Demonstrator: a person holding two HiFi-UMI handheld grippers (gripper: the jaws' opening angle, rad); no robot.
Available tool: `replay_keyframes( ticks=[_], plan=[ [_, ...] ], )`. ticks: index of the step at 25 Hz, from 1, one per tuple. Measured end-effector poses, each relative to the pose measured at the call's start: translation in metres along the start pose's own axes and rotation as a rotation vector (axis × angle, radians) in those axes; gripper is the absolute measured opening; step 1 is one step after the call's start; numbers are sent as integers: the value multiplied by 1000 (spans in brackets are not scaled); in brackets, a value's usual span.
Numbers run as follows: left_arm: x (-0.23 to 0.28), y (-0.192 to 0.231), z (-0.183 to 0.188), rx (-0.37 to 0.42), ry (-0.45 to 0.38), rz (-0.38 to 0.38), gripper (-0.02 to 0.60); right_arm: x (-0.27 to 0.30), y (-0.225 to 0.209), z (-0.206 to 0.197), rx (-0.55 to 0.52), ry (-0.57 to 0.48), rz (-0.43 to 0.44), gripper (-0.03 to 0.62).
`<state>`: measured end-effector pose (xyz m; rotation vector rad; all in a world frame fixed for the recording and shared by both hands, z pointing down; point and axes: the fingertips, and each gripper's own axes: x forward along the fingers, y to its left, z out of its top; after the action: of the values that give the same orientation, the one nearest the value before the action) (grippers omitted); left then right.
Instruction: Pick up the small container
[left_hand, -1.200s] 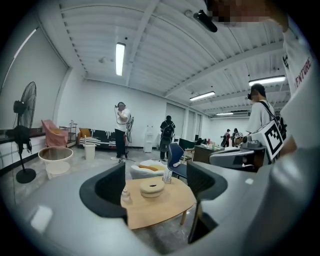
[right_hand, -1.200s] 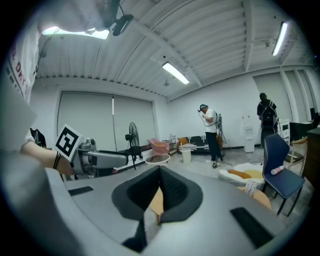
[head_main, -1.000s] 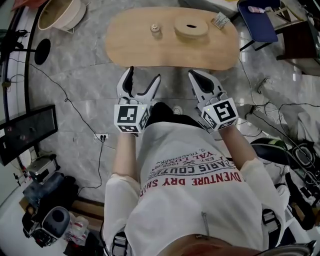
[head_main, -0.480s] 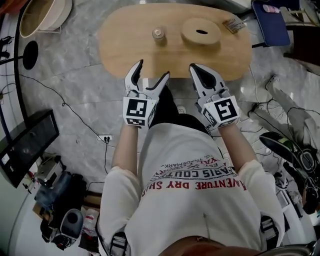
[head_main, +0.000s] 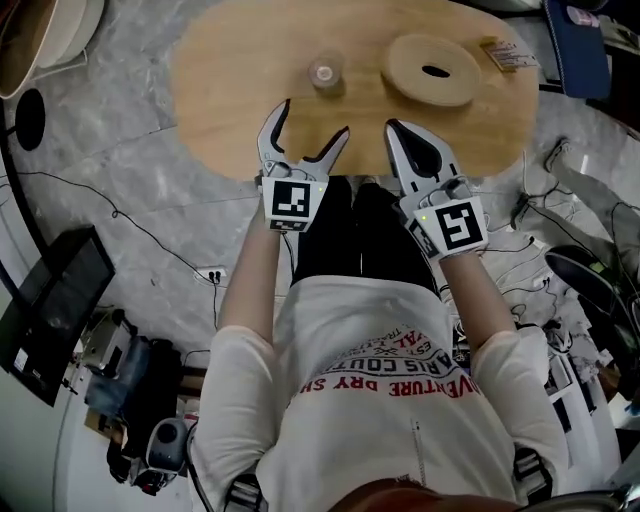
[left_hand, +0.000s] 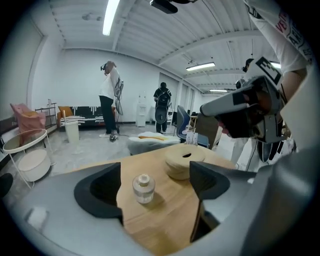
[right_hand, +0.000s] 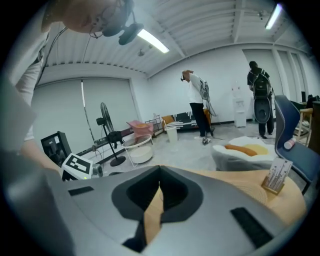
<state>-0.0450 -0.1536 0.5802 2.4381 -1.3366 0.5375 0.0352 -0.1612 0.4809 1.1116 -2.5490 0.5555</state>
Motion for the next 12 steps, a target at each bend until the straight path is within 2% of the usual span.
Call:
replay_keyframes(
  ticks=[7, 12],
  plan=[
    [62, 15, -67, -38, 58, 6, 428, 50, -31, -44, 9, 29, -1, -3],
    [102, 22, -91, -71, 64, 31, 433, 69, -47, -70, 7, 59, 14, -3]
  ],
)
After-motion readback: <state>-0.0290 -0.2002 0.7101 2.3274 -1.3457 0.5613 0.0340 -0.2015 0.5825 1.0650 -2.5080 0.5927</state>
